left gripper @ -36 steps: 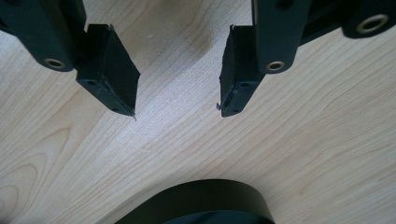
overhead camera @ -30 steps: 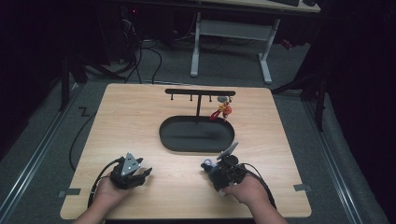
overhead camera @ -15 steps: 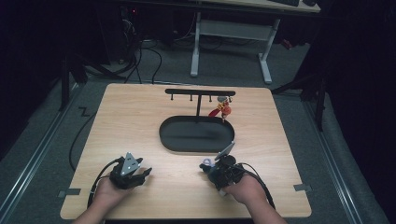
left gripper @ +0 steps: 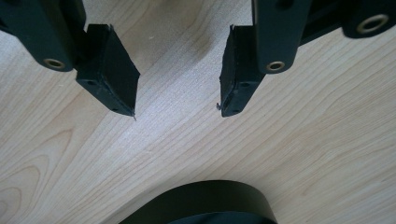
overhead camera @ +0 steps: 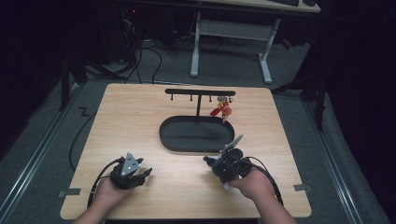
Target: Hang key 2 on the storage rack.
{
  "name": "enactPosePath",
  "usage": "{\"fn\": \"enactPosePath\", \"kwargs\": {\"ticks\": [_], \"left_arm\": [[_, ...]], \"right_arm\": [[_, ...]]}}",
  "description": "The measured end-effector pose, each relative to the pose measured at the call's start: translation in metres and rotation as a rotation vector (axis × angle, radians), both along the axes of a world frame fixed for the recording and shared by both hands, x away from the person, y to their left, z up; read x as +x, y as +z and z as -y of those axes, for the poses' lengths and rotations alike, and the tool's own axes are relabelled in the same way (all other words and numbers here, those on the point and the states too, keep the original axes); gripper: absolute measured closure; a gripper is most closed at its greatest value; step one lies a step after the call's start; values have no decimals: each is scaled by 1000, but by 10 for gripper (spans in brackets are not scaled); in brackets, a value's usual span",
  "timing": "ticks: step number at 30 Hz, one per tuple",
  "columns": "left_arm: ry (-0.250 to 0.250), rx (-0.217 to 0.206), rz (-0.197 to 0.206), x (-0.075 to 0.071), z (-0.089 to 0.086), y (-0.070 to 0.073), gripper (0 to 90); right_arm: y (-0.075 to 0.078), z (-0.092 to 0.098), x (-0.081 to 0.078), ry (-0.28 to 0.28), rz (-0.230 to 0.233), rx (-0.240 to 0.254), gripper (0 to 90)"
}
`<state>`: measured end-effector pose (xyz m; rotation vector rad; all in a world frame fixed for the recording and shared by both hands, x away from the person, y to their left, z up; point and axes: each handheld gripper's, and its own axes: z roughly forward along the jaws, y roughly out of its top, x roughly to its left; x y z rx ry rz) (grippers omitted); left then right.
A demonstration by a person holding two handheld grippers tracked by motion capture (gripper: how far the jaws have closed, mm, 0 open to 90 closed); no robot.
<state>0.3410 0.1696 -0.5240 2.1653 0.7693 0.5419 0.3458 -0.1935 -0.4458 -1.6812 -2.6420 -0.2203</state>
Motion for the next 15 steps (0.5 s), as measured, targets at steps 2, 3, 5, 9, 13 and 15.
{"fn": "enactPosePath", "kwargs": {"ticks": [2, 3, 5, 9, 13, 15], "left_arm": [[-1, 1, 0, 0, 0, 0, 465], [-1, 1, 0, 0, 0, 0, 465], [-3, 0, 0, 0, 0, 0, 464], [-4, 0, -1, 0, 0, 0, 462], [-6, 0, 0, 0, 0, 0, 462], [-7, -1, -1, 0, 0, 0, 461]], "right_arm": [[5, 3, 1, -8, 5, 5, 481], [6, 3, 2, -6, 4, 1, 481], [8, 5, 3, -6, 9, 4, 481], [17, 8, 6, -17, 14, 11, 482], [25, 9, 8, -19, 23, 13, 482], [29, 10, 10, -12, 26, 13, 482]]}}
